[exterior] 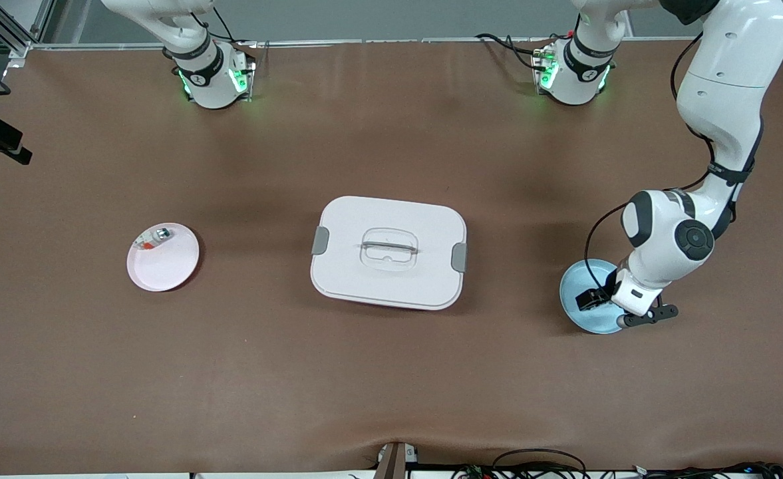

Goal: Transfer orange switch to right arm and place
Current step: 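Close the left gripper on the black-orange switch and lift it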

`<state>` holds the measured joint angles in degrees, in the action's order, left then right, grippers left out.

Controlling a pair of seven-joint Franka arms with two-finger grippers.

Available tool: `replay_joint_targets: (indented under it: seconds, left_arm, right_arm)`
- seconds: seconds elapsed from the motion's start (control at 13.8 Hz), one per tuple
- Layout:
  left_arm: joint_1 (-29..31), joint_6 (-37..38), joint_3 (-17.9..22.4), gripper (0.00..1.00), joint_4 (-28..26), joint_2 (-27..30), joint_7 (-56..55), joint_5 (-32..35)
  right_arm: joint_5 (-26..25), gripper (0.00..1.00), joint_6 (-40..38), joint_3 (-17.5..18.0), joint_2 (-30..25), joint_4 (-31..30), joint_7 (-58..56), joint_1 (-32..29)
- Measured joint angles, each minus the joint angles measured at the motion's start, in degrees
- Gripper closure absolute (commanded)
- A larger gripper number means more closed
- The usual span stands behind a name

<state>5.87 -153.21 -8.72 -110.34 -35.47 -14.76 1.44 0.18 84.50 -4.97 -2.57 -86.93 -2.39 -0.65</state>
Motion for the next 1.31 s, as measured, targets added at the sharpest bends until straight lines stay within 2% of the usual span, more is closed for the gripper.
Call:
replay_joint_targets:
  seconds: [0.15, 0.29, 0.44, 0.65, 0.73, 0.87, 1.31]
  left_arm:
    - [0.0, 0.0, 0.0, 0.09, 0.0, 0.0, 0.0, 0.0]
    - [0.0, 0.0, 0.0, 0.17, 0.0, 0.0, 0.0, 0.0]
    - [0.0, 0.0, 0.0, 0.38, 0.0, 0.0, 0.0, 0.0]
    - [0.0, 0.0, 0.0, 0.79, 0.0, 0.0, -0.1, 0.0]
    - [0.0, 0.2, 0.0, 0.88, 0.0, 0.1, -0.1, 0.0]
    - [0.0, 2.2, 0.0, 0.98, 0.3, 0.7, -0.2, 0.0]
    - [0.0, 15.5, -2.5, 1.0, 2.4, 9.1, -1.2, 0.0]
  right_arm:
    - [0.0, 0.0, 0.0, 0.0, 0.0, 0.0, 0.0, 0.0]
    - [0.0, 0.0, 0.0, -0.1, 0.0, 0.0, 0.0, 0.0]
    - [0.0, 0.0, -0.1, -0.1, 0.0, 0.0, 0.0, 0.0]
    - [0.0, 0.0, -0.1, -0.1, 0.0, 0.0, 0.0, -0.1]
    - [0.0, 0.0, -0.1, -0.1, 0.0, 0.0, 0.0, -0.1]
    - [0.0, 0.0, -0.1, -0.1, 0.0, 0.0, 0.0, -0.1]
    - [0.0, 0.0, 0.0, -0.2, 0.0, 0.0, 0.1, -0.1]
